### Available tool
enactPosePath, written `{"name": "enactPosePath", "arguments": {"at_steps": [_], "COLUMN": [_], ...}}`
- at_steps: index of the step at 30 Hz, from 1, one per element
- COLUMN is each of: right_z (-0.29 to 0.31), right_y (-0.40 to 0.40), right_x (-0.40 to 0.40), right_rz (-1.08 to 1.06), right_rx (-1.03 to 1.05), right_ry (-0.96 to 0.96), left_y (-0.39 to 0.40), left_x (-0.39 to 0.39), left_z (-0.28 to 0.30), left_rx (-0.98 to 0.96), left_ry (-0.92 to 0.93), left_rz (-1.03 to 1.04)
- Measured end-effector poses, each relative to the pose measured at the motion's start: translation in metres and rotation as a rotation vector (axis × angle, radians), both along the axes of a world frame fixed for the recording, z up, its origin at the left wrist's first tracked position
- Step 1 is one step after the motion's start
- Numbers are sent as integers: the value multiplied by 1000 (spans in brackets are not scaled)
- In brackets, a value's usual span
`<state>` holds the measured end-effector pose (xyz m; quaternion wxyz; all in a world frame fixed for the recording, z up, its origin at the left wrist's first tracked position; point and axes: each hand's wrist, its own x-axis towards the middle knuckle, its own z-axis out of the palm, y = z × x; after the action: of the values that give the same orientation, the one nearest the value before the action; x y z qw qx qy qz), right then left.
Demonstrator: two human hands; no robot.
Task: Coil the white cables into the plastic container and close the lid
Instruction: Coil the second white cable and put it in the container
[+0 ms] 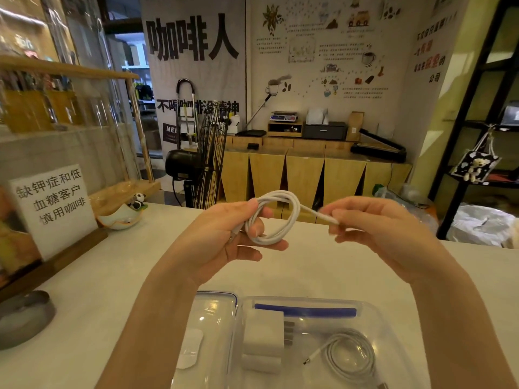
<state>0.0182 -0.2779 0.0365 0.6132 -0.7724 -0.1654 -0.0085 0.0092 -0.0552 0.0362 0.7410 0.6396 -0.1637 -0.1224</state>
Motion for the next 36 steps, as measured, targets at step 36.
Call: {"name": "enactPosePath", "arguments": {"at_steps": [36], "right_z": [-84], "right_y": [19], "right_x": [-42], "right_rz": [315], "right_rx": [-824], "right_ry": [378], "left_y": [-51], "left_x": [-49], "left_z": [-85], "left_rx": [1592], "left_ry": [-195], "left_rz": [-440]}}
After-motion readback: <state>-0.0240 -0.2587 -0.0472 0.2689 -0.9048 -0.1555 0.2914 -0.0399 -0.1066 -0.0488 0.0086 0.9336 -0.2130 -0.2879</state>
